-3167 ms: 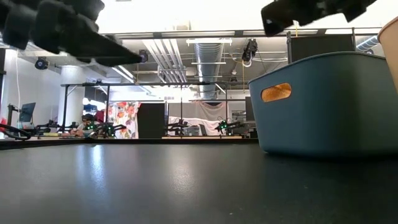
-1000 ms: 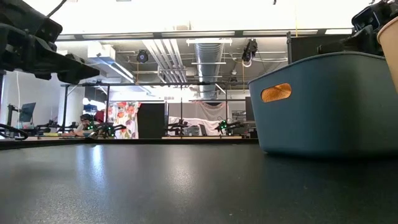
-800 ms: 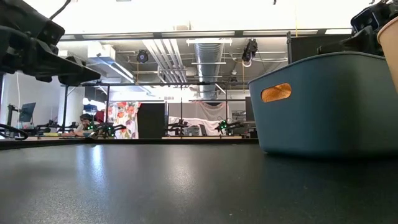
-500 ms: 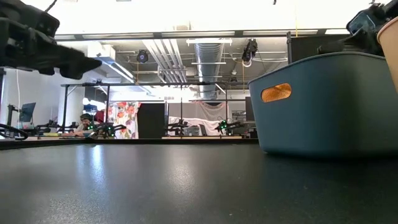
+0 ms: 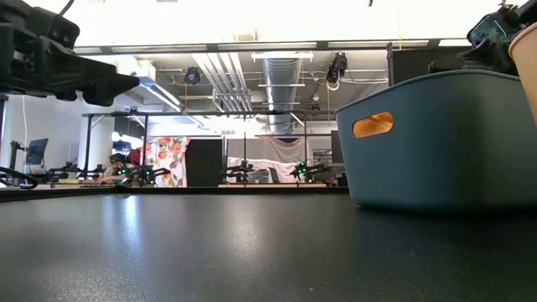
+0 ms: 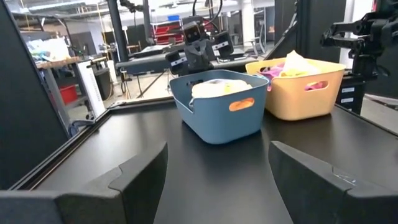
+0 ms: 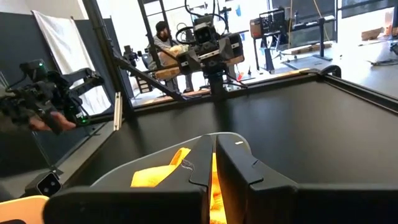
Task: Sort towels by color in basket
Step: Return to Home Position
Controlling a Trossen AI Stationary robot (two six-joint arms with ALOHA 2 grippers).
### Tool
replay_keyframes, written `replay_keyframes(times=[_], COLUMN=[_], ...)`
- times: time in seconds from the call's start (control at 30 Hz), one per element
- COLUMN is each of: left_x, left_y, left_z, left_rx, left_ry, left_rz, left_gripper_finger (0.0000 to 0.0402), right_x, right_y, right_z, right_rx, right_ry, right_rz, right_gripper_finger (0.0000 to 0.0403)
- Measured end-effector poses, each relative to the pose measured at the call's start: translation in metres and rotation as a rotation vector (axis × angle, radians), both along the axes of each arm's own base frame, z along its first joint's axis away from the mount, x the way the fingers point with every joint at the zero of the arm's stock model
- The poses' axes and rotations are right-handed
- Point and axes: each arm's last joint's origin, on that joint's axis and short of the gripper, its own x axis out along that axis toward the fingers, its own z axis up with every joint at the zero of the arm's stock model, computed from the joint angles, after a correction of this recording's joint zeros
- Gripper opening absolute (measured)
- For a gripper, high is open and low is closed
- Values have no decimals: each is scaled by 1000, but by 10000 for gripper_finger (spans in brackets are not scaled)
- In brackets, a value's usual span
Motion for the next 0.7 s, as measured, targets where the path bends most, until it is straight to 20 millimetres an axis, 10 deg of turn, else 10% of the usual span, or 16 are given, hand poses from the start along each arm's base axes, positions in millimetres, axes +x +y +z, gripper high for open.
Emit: replay_keyframes(times=[0.7], left_x=[2], left_y=[0], left_z=[-2], left_rx=[1], left_ry=[36], left_rz=[4], left_gripper_finger=[263], right_x=[0], right_y=[0], right_z=[0], right_rx=[0], right_ry=[-1], right_rz=[0], right_gripper_finger=[13])
